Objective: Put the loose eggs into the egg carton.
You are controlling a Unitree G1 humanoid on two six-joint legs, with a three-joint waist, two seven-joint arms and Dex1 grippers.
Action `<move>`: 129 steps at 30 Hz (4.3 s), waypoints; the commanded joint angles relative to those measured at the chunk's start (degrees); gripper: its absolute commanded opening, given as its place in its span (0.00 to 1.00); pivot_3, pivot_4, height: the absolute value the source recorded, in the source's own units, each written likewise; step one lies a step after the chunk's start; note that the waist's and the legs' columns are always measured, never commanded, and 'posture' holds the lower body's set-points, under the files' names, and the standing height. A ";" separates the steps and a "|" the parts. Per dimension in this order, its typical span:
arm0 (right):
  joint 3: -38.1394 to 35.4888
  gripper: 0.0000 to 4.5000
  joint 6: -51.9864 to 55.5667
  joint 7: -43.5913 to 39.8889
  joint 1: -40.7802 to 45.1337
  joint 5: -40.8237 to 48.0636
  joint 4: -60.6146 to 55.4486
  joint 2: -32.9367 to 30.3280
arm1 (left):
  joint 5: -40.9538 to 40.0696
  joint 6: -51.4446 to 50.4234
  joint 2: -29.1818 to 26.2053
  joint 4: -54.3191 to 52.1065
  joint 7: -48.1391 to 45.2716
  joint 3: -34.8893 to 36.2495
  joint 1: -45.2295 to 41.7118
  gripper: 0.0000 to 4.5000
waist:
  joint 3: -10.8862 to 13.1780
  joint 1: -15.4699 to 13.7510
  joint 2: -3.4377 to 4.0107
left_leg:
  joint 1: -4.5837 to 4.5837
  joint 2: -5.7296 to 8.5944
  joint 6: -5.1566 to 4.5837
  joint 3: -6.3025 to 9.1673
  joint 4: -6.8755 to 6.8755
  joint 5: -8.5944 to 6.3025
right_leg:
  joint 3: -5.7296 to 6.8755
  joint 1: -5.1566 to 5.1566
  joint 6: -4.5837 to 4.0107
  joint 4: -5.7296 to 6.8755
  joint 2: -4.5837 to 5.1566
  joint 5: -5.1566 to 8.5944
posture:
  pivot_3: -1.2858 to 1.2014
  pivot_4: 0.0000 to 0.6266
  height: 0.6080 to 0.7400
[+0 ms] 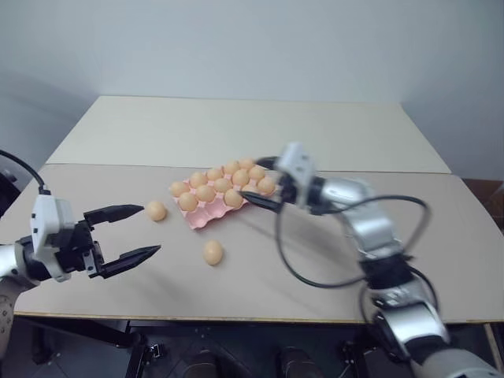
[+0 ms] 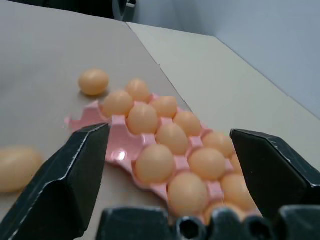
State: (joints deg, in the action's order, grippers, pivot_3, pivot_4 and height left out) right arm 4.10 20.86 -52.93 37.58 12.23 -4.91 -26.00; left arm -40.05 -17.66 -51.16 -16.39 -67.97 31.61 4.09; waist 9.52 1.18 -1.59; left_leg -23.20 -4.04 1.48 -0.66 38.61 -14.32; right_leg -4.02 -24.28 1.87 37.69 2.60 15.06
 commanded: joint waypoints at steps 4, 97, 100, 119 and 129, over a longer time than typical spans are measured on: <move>-13.56 0.99 5.09 -11.01 -10.21 16.17 -10.22 -13.02 | 0.78 1.63 -2.12 3.43 -3.15 3.37 0.78 1.00 | 0.00 0.47 0.00 | 0.12 0.00 -0.01 -0.02 -0.02 0.00 | -0.08 0.04 -0.01 0.05 -0.04 0.00 | 0.52 0.24 1.00; -13.05 1.00 -2.01 -11.84 -18.09 18.00 -15.40 -20.25 | 33.65 7.69 18.70 24.80 19.67 -35.51 -39.88 0.90 | -0.01 -0.51 -0.01 | 0.07 0.10 -0.03 0.09 0.28 0.00 | -0.12 0.15 0.00 0.22 -0.06 0.02 | 0.52 0.24 1.00; -13.25 1.00 -1.83 -11.67 -18.41 18.38 -15.80 -20.31 | 31.12 5.81 16.74 21.00 18.88 -32.61 -38.41 0.99 | -0.01 -0.40 -0.01 | 0.05 0.09 -0.03 0.10 0.27 0.00 | -0.12 0.12 0.01 0.22 -0.06 0.02 | 0.52 0.24 1.00; -13.94 1.00 -1.67 -15.33 -19.99 21.38 -13.71 -22.43 | 9.19 4.35 -5.25 11.29 -7.94 1.93 -2.25 0.99 | -0.01 -0.73 0.00 | 0.13 0.02 -0.02 0.01 0.21 0.00 | -0.07 0.14 0.01 0.18 -0.03 0.05 | 0.52 0.24 1.00; -13.67 1.00 -1.36 -15.84 -19.08 21.80 -12.77 -23.49 | 6.28 1.87 -2.37 6.17 -4.05 3.52 1.04 0.99 | -0.01 -0.45 -0.01 | 0.14 0.02 -0.03 0.00 0.20 -0.01 | -0.08 0.13 0.01 0.18 -0.03 0.05 | 0.52 0.24 1.00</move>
State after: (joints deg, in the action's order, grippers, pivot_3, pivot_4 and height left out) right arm -7.83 19.32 -68.57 17.46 32.75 -17.05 -48.71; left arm -32.24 -15.35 -53.50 -9.10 -72.60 33.66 5.24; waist 9.52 0.73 -1.59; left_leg -23.06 -4.02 1.46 -0.66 38.81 -14.33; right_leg -4.10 -24.15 1.87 37.88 2.57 15.11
